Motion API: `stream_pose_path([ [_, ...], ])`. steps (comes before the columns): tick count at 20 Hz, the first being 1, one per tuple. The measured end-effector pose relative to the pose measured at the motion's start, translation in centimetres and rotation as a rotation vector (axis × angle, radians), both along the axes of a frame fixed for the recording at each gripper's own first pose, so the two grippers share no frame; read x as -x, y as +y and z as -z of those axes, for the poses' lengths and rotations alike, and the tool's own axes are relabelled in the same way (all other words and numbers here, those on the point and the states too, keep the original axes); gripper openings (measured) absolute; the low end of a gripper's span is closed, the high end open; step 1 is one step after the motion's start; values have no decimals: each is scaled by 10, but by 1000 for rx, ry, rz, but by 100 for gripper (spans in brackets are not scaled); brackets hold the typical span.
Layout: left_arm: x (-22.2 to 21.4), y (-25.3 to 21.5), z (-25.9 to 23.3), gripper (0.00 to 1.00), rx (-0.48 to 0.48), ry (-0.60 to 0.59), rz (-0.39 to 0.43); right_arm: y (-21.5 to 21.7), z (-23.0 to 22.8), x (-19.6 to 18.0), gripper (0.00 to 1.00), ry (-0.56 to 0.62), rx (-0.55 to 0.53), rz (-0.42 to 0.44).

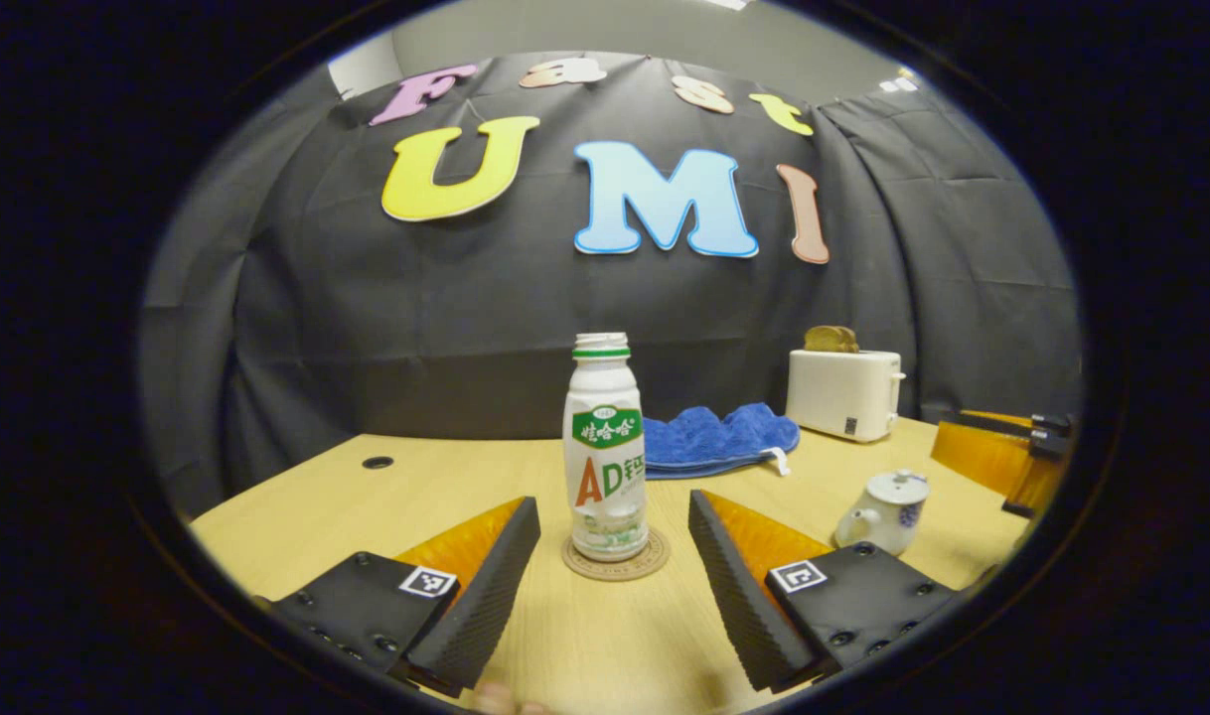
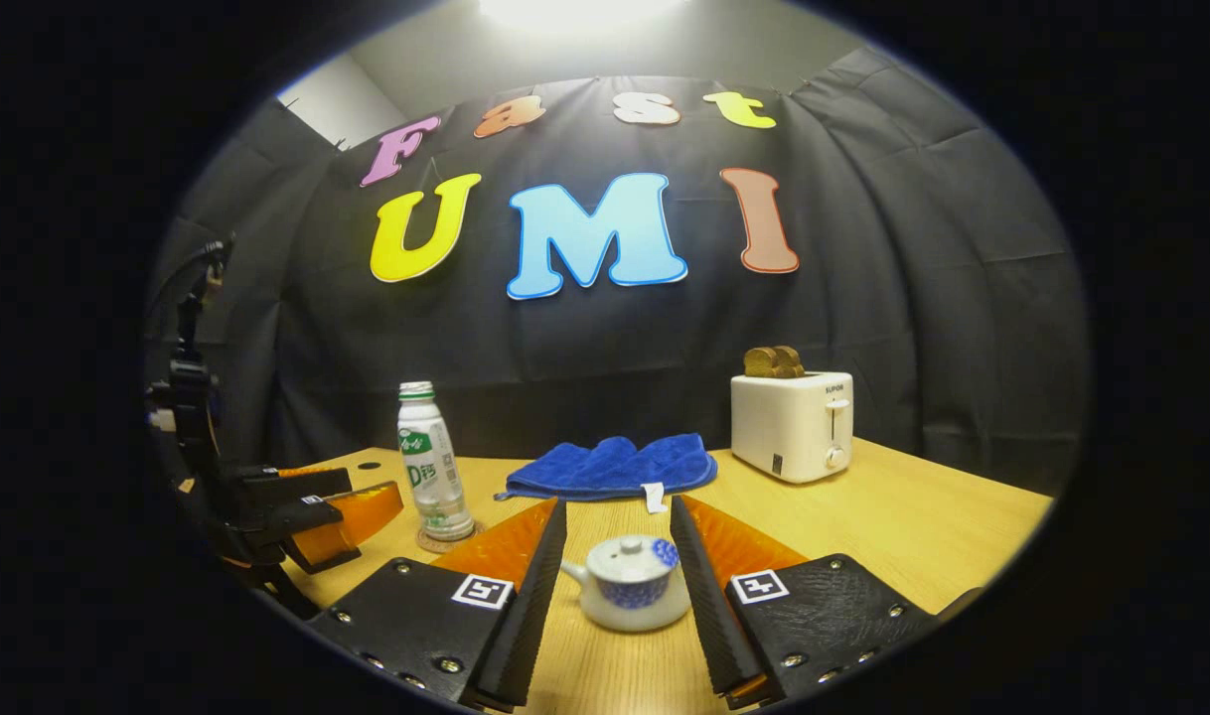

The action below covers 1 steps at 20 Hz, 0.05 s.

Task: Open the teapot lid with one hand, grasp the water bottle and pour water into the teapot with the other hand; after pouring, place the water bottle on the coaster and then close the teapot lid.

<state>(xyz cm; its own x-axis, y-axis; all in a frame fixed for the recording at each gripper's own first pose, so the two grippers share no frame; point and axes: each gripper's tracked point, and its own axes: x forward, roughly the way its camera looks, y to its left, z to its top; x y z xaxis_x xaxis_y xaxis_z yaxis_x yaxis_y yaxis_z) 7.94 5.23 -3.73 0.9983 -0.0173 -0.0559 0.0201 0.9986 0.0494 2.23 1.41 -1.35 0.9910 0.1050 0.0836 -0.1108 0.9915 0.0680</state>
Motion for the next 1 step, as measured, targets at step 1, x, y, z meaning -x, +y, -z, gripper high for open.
stream_pose_path([
  [1,14,-8,-1,100,11,-7,7,2,7,8,65,12,-1,-2],
])
